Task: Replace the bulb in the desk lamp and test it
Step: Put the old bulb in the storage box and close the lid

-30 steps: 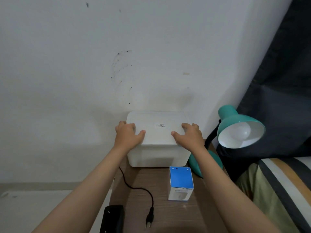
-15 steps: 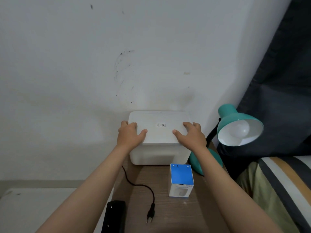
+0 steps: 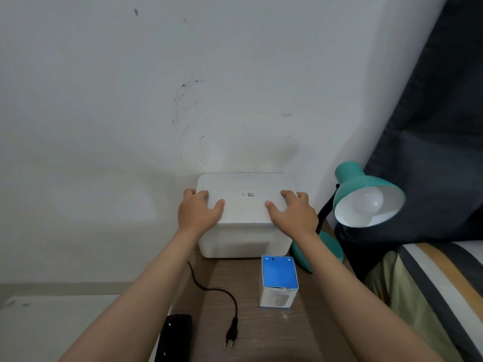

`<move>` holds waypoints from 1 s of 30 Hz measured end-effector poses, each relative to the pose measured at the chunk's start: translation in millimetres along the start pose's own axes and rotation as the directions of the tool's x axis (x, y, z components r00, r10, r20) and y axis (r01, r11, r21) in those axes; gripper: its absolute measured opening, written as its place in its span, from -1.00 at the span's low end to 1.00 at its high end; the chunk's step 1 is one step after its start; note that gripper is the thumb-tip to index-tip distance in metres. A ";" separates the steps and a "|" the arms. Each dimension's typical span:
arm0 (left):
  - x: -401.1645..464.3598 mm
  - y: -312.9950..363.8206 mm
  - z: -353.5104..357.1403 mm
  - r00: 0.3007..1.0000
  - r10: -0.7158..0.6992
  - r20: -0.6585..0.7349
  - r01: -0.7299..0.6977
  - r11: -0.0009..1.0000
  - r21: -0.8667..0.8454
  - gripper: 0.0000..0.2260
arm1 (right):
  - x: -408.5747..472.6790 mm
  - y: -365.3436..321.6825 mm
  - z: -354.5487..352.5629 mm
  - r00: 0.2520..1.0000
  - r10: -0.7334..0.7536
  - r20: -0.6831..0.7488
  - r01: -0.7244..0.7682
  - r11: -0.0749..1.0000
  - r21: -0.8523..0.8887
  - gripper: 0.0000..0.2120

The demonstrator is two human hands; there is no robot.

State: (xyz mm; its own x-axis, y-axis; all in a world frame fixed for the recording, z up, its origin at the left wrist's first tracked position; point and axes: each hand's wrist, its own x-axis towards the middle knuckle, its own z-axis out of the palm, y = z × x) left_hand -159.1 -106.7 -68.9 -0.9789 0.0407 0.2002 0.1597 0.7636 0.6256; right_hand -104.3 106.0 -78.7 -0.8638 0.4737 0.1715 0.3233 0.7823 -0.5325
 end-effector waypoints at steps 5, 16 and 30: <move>1.4 -4.1 4.1 1.000 -0.012 0.013 0.012 1.000 0.018 -0.57 | 3.3 3.7 3.1 0.999 0.007 0.037 -0.007 1.000 -0.004 -0.40; -20.9 -0.4 -2.7 0.998 0.009 0.056 -0.011 0.999 0.047 -0.55 | -33.0 -17.4 -1.8 0.966 -0.173 -0.191 0.170 0.985 -0.033 -0.61; -270.6 -110.5 -11.0 0.990 -0.108 0.091 0.112 0.993 -0.041 -0.43 | -216.1 9.2 90.6 0.911 -0.146 0.385 0.115 0.988 0.103 -0.65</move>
State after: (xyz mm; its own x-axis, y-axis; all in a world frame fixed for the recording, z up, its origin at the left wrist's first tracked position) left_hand 89.6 -209.2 -183.8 -0.9979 0.0168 0.0619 0.0542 0.7365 0.6743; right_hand 50.4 -25.8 -195.8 -0.9832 0.1615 -0.0846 0.1800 0.7856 -0.5920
